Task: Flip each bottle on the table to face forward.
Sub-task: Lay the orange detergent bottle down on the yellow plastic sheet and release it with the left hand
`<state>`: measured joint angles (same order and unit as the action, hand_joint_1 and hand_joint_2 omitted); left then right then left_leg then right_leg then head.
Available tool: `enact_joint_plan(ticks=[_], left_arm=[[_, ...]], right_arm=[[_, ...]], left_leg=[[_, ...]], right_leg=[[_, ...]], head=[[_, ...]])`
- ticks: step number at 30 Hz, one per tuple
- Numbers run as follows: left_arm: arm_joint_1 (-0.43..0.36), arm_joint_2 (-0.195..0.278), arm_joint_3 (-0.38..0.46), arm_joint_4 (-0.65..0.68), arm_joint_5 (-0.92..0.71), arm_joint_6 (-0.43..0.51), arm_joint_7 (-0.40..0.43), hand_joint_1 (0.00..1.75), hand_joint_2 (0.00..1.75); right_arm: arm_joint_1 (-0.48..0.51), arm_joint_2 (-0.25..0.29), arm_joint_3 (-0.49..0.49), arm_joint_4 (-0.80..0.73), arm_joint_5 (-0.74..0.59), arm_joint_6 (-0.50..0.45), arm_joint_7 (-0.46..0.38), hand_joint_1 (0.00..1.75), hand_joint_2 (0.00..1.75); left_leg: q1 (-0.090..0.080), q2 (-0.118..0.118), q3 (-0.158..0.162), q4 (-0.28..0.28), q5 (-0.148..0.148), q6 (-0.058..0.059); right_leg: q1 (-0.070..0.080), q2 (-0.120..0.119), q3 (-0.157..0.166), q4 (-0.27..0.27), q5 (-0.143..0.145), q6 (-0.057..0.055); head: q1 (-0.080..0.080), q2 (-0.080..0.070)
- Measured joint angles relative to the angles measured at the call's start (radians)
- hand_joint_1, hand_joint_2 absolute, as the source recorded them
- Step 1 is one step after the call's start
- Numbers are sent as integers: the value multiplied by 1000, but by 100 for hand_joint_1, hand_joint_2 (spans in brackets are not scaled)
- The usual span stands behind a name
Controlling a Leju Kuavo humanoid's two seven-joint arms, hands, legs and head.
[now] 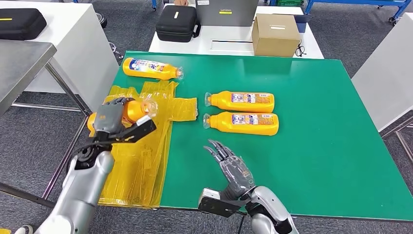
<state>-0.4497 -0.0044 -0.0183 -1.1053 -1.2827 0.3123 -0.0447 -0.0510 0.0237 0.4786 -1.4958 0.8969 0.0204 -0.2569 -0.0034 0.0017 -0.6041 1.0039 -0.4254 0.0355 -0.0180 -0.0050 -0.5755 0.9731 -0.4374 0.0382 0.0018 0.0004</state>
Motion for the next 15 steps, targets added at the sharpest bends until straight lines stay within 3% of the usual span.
enact_joint_plan(ticks=[5, 11, 14, 15], left_arm=[[-150, 39, -1, 254, -80, 32, 83, 175, 175], [-244, 67, 1, 431, -88, 51, 87, 175, 175], [-261, 70, 1, 472, -93, 57, 88, 49, 175], [-266, 71, 2, 483, -97, 64, 89, 5, 131]], right_arm=[[0, 0, 11, 3, -12, 5, -5, 0, 175], [-2, 0, 24, 17, -25, 12, -11, 0, 175], [-2, 0, 29, 22, -26, 14, -11, 0, 175], [-2, 0, 31, 24, -26, 14, -11, 0, 175]], left_leg=[[1, 0, -1, 0, 0, 0], [1, 0, -1, 0, 0, 0], [1, 0, -1, 0, 0, 0], [1, 0, -1, 0, 0, 0]], right_leg=[[0, 0, 0, 0, 0, 0], [0, 0, 0, 0, 0, 0], [0, 0, 0, 0, 0, 0], [0, 0, 0, 0, 0, 0]], head=[[0, 0], [0, 0], [0, 0], [0, 0]])
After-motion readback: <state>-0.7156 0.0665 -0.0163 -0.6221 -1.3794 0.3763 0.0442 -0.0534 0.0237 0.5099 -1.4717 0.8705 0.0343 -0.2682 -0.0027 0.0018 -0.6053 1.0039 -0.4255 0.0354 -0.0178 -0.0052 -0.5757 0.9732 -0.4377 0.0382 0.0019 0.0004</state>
